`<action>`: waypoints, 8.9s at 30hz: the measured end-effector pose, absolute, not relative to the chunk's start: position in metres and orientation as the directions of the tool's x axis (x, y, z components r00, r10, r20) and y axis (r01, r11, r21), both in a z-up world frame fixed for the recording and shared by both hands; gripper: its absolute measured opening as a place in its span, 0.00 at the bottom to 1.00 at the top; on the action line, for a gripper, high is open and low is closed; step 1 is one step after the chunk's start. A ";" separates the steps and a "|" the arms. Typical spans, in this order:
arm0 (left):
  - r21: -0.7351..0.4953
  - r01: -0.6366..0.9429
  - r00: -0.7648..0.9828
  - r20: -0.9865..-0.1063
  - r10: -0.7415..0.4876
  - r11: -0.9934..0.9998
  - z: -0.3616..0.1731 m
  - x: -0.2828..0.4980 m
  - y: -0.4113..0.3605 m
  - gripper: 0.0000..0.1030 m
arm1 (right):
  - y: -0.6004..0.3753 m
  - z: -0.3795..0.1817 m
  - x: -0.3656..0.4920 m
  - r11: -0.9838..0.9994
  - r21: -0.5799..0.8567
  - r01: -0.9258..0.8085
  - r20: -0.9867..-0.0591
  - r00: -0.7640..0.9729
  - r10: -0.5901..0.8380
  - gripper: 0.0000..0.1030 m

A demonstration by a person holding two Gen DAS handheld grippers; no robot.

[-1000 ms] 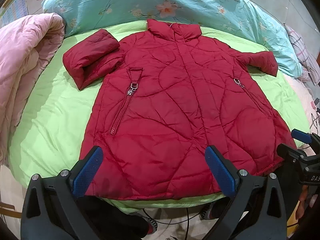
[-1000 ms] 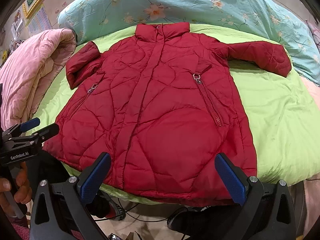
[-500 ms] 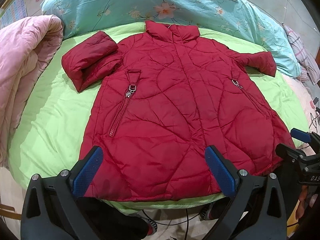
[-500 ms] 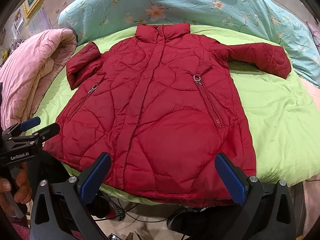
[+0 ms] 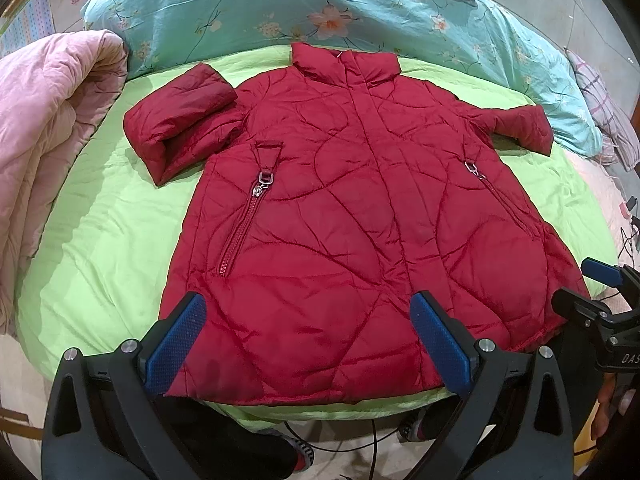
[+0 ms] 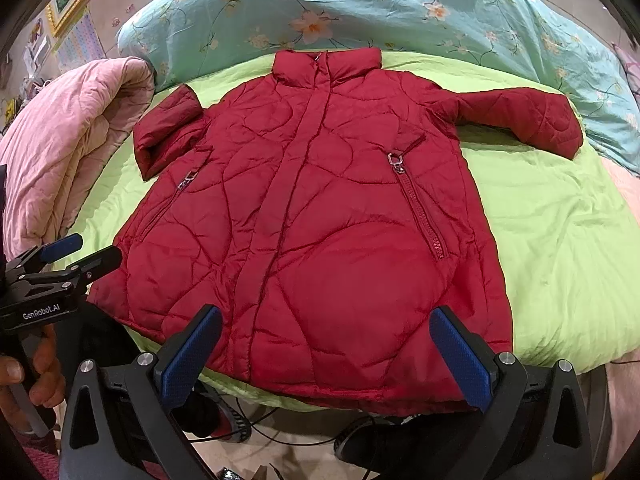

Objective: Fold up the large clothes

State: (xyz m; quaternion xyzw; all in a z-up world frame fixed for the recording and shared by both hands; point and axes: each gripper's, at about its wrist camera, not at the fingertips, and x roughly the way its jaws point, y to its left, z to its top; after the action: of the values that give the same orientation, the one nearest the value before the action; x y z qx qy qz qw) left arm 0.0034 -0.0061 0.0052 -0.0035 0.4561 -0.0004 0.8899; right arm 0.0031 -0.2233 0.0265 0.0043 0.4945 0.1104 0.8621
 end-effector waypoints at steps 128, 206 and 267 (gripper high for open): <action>-0.150 -0.014 0.502 -0.856 -0.122 0.989 -0.052 0.197 0.019 0.99 | -0.371 0.037 0.344 0.889 0.458 -0.033 -0.675 0.638 0.371 0.07; -0.175 0.011 0.687 -0.714 -0.135 0.984 -0.025 0.264 0.079 0.47 | -0.267 -0.051 0.361 0.982 0.107 -0.158 -0.820 0.545 0.177 0.57; 0.075 -0.205 0.606 -0.773 0.187 0.976 -0.065 0.289 0.184 0.26 | -0.210 0.004 0.259 0.895 0.314 -0.317 -0.747 0.500 0.439 0.58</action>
State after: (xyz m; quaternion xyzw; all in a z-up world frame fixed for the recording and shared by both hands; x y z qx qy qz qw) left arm 0.2886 0.1840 -0.0652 -0.0104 0.4304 0.1094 0.8960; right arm 0.2595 -0.2099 0.0043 0.0677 0.4497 0.2188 0.8633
